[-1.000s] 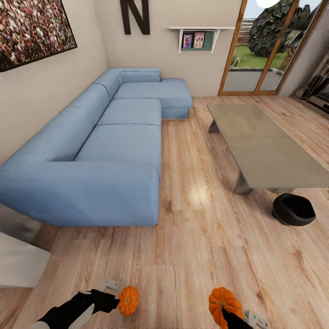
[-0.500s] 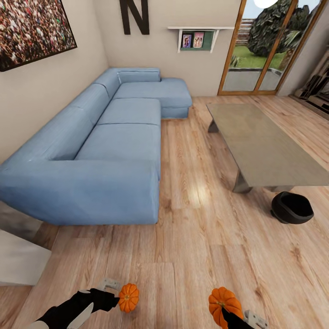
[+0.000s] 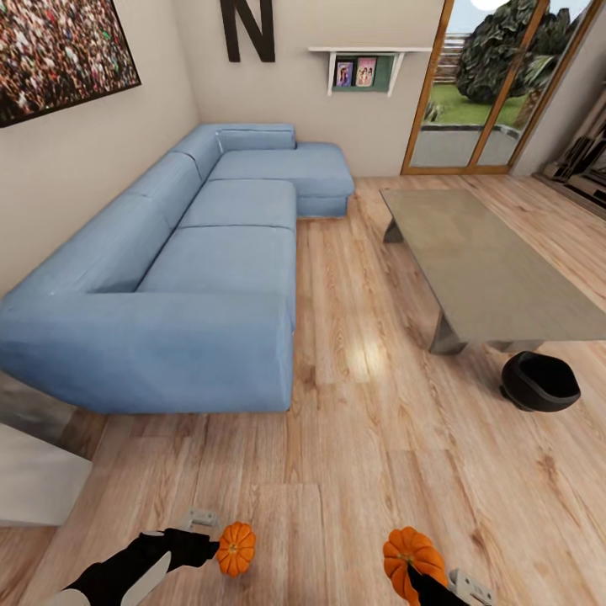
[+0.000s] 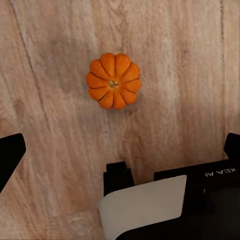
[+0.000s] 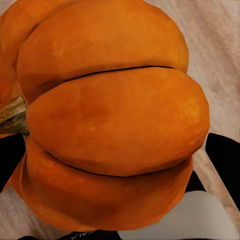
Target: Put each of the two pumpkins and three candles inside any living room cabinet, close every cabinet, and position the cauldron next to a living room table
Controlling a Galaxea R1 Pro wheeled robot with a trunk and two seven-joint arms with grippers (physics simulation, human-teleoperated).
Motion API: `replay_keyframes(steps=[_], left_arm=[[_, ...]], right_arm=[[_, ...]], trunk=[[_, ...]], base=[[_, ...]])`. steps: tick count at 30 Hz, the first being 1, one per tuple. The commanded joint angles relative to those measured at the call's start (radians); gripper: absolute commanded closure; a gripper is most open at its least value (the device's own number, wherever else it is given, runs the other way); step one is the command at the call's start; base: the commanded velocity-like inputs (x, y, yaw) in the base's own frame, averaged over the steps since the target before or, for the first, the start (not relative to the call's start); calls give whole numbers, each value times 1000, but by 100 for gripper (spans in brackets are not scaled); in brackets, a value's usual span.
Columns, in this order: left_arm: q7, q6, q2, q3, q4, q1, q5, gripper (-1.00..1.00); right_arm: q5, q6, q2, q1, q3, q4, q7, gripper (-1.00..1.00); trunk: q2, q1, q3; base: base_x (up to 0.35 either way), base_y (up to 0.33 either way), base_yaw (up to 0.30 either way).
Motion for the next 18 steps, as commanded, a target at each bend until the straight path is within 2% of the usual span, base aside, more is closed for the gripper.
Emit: replay_keyframes(steps=[1,4,7,10,12,14,18], left_arm=[[0,4,0,-4,-2,-1,4,-100],[0,4,0,-3,-2,-1,4,-100],[0,3,2,-3,-2,-1,5,-100],[0,3,5,-2,-2,-1,6,-100],[0,3,6,-1,-2,-1,6,-100],[0,2,8,-1,-2,-1,6,-100],[-7,3,9,0,-3,-1,6,-100]], right_arm=[[-10,-4,-1,0,8,1,8,100],[-9,-3,-2,0,8,-9,33,100],[-18,30,-7,1,7,-86,142,100],[-23,185,-12,1,5,-186,253,100],[-23,283,-12,1,2,-256,290,100],[-24,364,-13,0,-1,-351,302,100],[-24,579,-10,0,-5,-496,302,100]], trunk=[[-8,4,-4],[-29,15,-13],[-50,27,-23],[-71,38,-32],[-85,46,-38],[-99,54,-45],[-127,69,-57]], base=[[0,0,0],[0,0,0],[0,0,0],[0,0,0],[0,0,0],[0,0,0],[0,0,0]])
